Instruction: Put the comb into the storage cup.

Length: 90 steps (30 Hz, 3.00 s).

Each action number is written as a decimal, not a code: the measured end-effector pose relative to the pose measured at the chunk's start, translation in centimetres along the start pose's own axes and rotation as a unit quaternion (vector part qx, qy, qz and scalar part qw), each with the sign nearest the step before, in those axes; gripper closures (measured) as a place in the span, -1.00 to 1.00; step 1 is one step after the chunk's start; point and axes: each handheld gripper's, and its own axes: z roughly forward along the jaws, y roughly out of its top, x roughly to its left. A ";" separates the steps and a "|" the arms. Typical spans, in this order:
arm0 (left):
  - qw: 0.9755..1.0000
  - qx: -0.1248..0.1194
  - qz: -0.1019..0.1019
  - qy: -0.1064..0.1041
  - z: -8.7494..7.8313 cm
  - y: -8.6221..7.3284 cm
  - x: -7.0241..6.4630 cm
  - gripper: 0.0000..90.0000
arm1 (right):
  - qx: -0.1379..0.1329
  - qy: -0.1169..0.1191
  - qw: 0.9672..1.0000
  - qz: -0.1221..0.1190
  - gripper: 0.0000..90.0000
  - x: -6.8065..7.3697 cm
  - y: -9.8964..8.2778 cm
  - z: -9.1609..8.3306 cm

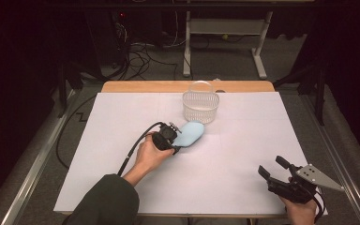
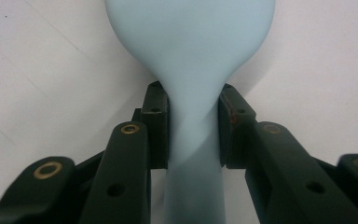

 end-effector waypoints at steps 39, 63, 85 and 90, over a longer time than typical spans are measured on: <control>0.994 -0.104 0.000 -0.023 -5.5 -4.7 0.6 0.54 | -0.003 -0.002 1.000 0.003 -0.51 0.1 0.0 0.0; 0.986 -0.167 0.006 -0.022 -8.2 -11.0 -0.4 0.53 | -0.001 0.047 0.999 -0.015 -0.52 3.7 1.0 2.0; 0.982 -0.185 0.020 -0.036 -7.4 -11.7 -2.9 0.53 | -0.012 0.107 0.994 -0.021 -0.62 7.7 1.7 4.2; 0.982 -0.183 0.033 -0.041 -7.1 -11.5 -3.5 0.53 | -0.008 0.124 0.992 -0.016 -0.63 8.5 1.7 4.8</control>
